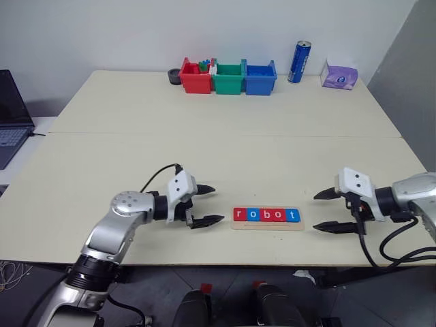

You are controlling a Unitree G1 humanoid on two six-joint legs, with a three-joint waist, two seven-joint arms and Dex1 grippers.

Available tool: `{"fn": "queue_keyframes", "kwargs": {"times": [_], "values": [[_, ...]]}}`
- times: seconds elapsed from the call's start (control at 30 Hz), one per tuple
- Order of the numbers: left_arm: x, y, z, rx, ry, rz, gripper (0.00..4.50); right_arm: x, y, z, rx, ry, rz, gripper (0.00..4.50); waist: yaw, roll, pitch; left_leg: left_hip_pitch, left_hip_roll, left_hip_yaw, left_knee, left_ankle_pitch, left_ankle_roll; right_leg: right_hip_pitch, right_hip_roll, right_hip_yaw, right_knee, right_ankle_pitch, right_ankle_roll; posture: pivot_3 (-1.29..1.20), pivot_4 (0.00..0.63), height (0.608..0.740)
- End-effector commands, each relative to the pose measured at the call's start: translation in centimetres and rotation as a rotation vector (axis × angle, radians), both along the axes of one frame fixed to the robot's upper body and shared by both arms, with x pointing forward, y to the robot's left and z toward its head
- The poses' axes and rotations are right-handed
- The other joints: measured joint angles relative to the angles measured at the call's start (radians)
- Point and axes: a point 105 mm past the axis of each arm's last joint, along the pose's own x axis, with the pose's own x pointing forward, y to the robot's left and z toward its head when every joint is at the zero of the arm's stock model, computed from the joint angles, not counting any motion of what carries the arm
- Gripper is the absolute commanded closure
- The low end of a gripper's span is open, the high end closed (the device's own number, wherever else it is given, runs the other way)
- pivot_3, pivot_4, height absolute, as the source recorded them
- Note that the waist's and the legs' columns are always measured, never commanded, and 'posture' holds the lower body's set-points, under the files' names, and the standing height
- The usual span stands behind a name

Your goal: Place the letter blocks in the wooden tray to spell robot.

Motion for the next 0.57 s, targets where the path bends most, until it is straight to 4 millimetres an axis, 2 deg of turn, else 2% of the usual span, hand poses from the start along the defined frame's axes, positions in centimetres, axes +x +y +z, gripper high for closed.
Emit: {"fn": "queue_keyframes", "kwargs": {"times": [0.03,0.27,0.57], "values": [[-0.2,0.2,1.1,0.032,-0.085,-0.056,0.0,-0.4,0.3,1.3,0.025,-0.039,0.033,0.03,0.0,0.0,0.0,0.0,0.0,0.0,0.0,0.0,0.0,0.0,0.0,0.0,0.0,0.0,0.0,0.0,0.15,0.74],[-0.7,0.1,1.0,0.091,-0.133,-0.158,0.0,-1.1,1.0,1.6,0.055,-0.026,0.072,0.03,0.002,0.0,0.0,0.0,0.0,0.001,0.0,0.0,0.0,0.0,0.0,0.0,0.0,0.0,0.0,0.0,0.15,0.74],[-1.5,-0.4,1.2,0.089,-0.096,-0.203,0.0,-1.3,0.6,1.6,0.039,-0.034,0.068,0.03,0.001,0.0,0.0,0.0,0.0,0.001,0.0,0.0,0.0,0.0,0.0,0.0,0.0,0.0,0.0,0.0,0.15,0.74]]}}
